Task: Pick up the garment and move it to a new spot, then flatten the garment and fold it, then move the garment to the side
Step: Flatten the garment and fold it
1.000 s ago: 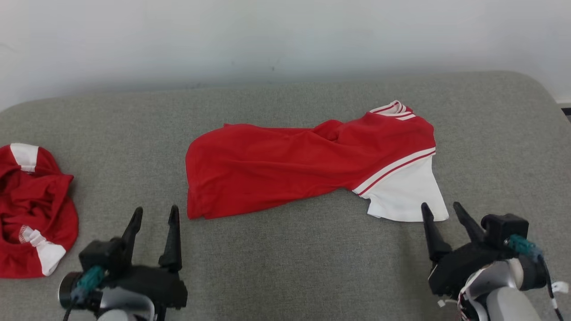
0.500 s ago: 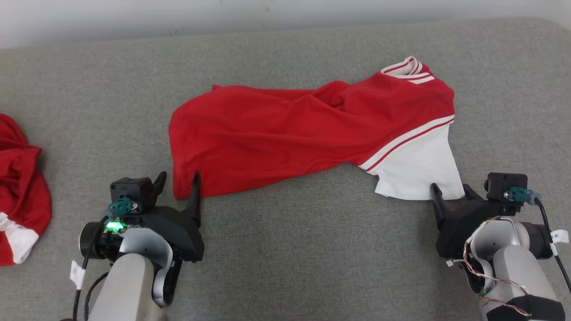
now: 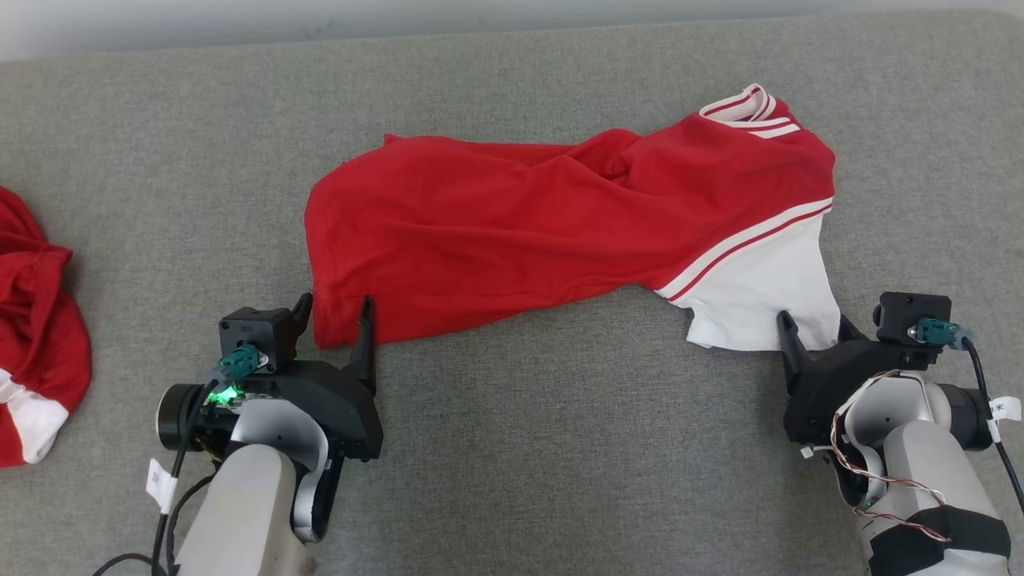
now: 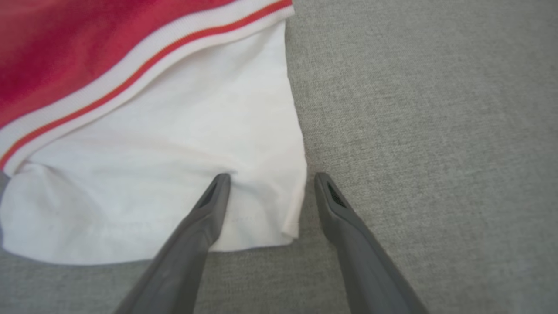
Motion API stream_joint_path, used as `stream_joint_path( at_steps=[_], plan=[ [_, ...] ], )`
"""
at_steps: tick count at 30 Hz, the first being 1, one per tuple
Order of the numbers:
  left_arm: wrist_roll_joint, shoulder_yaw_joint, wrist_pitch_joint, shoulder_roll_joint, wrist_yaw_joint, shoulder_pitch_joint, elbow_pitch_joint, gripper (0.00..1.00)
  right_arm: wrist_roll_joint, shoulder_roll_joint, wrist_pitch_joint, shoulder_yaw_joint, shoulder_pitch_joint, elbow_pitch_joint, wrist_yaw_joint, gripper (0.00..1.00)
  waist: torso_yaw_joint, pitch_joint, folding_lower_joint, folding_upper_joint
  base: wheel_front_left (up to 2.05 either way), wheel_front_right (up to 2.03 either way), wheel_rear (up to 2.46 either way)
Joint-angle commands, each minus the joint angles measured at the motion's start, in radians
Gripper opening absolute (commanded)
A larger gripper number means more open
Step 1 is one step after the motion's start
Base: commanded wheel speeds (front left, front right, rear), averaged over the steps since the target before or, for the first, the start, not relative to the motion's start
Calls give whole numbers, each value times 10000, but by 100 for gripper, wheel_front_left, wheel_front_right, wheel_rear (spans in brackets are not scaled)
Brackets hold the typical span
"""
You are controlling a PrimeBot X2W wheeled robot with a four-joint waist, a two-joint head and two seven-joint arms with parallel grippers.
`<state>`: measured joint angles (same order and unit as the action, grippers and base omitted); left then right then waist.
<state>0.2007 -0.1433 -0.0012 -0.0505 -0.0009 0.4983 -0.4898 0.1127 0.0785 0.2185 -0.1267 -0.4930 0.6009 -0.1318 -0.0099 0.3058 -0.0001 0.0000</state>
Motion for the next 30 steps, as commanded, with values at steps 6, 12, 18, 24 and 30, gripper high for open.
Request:
stream_joint_path(
  at_steps=[6, 12, 18, 24, 30],
  plan=[
    [106, -152, -106, -12, 118, 73, 147, 100, -136, -243, 202, -56, 365, 624, 25, 100, 4, -12, 1, 0, 0, 0, 0],
    [173, -137, -43, -107, 198, -98, 314, 100, -205, -252, 182, -217, 618, 657, 25, 100, -24, -66, 1, 0, 0, 0, 0],
    [408, -93, 279, -212, 109, -345, 347, 0, -202, -267, 302, -129, 720, 615, 25, 0, -90, -109, 1, 0, 0, 0, 0],
    [577, -60, 18, -276, 5, -73, 230, 0, 78, -238, 25, 124, 536, 307, 25, 0, -156, -122, 1, 0, 0, 0, 0],
    [848, -17, -596, -261, -280, 280, 566, 0, 804, -102, -538, 277, 288, -729, 25, 0, -135, -181, 1, 0, 0, 0, 0]
  ],
)
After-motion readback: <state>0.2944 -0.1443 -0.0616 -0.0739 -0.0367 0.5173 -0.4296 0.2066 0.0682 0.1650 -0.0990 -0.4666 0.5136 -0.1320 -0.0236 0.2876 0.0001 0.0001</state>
